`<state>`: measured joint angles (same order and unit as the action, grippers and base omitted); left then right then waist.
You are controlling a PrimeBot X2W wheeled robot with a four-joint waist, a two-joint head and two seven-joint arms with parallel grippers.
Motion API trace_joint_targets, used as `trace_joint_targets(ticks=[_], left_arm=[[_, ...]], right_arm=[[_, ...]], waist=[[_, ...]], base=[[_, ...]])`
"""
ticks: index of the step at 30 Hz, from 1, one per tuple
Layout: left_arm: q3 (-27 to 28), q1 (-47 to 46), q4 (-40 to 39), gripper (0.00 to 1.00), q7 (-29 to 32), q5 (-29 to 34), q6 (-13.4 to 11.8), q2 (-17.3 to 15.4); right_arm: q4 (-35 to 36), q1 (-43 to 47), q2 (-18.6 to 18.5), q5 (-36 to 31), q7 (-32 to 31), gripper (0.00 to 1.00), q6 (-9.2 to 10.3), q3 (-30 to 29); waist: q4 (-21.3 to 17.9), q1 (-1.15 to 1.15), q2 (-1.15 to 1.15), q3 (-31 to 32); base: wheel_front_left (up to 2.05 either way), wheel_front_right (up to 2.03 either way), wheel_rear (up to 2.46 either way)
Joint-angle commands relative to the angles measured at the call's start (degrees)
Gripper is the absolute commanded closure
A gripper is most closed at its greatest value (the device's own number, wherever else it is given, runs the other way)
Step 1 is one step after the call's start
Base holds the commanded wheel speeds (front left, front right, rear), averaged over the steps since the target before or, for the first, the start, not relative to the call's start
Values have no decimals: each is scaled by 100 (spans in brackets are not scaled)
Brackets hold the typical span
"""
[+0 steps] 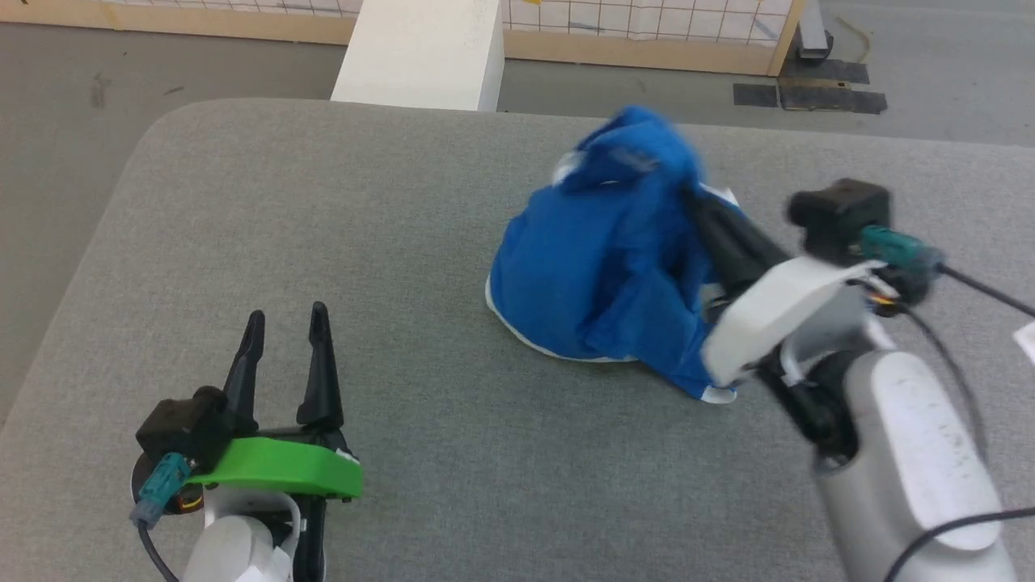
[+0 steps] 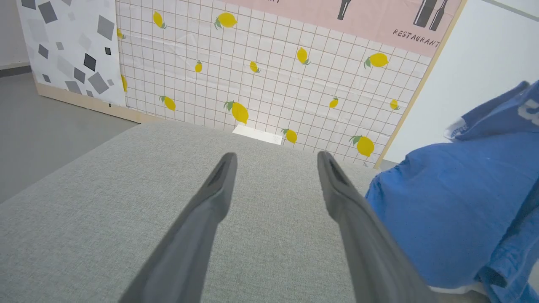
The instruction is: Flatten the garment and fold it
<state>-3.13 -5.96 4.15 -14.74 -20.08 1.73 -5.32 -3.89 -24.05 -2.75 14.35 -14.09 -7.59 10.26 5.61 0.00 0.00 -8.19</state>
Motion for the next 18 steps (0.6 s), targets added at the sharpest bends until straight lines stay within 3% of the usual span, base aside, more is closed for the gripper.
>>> trace_joint_targets(ticks=[1,8,9,10,11,18], left_arm=[[10,-60,11,0,-26,39,38,33],[-1,-56,92,0,-26,91,90,86],[1,-54,103,0,-26,95,94,90],[3,-52,114,0,-26,101,100,93],[7,-49,121,0,-26,105,105,96],[17,-17,157,0,-26,132,138,112]], right_arm=[[-142,58,-12,-218,40,100,10,-294],[-928,675,-12,-1760,-312,100,10,-2272],[-979,762,-12,-1836,-368,94,10,-2481],[-1016,860,-12,-1905,-406,37,10,-2706],[-1024,925,-12,-1916,-407,0,10,-2878],[-777,1417,-12,-1527,41,0,10,-3402]], waist=[[16,0,0,-11],[59,0,0,-7],[56,0,0,-2],[51,0,0,4],[43,0,0,6],[-91,0,0,45]], base=[[0,0,0],[0,0,0],[0,0,0],[0,0,0],[0,0,0],[0,0,0]])
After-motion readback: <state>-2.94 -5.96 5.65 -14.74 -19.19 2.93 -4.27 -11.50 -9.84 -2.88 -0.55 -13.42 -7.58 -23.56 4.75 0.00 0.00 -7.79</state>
